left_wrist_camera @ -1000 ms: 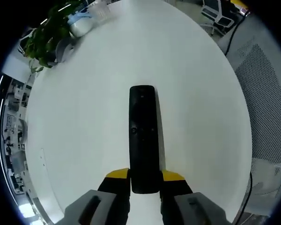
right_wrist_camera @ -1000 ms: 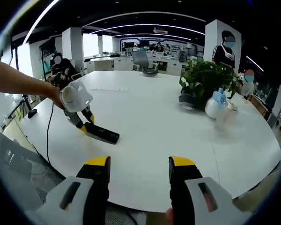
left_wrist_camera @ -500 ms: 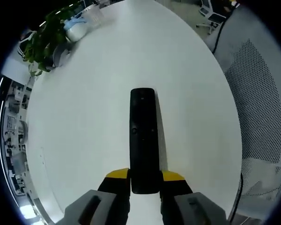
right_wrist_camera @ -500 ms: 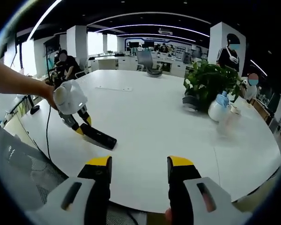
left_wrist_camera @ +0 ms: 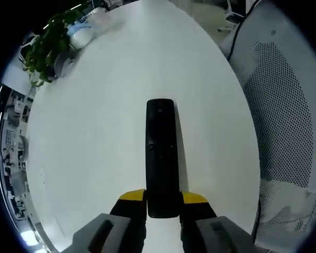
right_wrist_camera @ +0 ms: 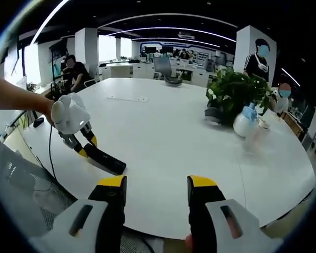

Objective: Press the specified remote control buttons in sequence, fully releasing each button before pressing the next.

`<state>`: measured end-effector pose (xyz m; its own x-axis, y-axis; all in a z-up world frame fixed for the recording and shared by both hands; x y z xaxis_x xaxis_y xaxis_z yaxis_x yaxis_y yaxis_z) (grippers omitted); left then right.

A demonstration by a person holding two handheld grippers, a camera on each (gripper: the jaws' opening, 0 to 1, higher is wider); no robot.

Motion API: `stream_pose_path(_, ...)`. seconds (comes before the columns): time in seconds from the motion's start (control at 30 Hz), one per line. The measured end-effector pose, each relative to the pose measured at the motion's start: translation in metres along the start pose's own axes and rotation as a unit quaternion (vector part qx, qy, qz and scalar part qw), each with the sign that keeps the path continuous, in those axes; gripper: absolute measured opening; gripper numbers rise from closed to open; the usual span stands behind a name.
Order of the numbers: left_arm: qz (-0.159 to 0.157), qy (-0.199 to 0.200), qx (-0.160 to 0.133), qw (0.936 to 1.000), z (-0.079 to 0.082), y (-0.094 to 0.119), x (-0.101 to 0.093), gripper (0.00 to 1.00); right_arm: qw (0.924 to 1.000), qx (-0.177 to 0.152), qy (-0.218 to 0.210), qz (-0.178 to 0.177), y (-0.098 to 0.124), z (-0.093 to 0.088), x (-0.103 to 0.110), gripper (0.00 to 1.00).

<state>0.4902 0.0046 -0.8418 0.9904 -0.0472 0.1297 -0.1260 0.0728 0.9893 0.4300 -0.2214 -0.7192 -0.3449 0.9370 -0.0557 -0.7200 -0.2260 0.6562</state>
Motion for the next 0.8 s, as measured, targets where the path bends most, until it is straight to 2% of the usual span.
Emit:
stream_pose_path(0.3, -0.007, -0.009, -0.001, 0.9999, 0.002, 0.000, -0.021, 0.22, 1.0000, -0.006, 0.001, 0.000, 0.001, 0.001, 0.000, 0.47)
stream_pose_path(0.8, -0.019, -0.014, -0.002, 0.9997, 0.009, -0.002, -0.044, 0.22, 1.0000, -0.009, 0.004, 0.000, 0.002, 0.001, 0.001, 0.45)
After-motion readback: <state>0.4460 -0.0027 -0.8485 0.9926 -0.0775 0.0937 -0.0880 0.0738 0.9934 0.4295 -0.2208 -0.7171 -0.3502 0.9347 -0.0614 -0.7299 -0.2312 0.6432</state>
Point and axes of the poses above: the point that each gripper's makers call its tool centre point, and the gripper's own axes: y roughly backward along the fingers, x roughly to its left, z roughly out of its top, the point moved 2 cm from there along y, roughly backward along the fingers, and after that the axes turned 4 degrees about x, right-handed, at the moved point
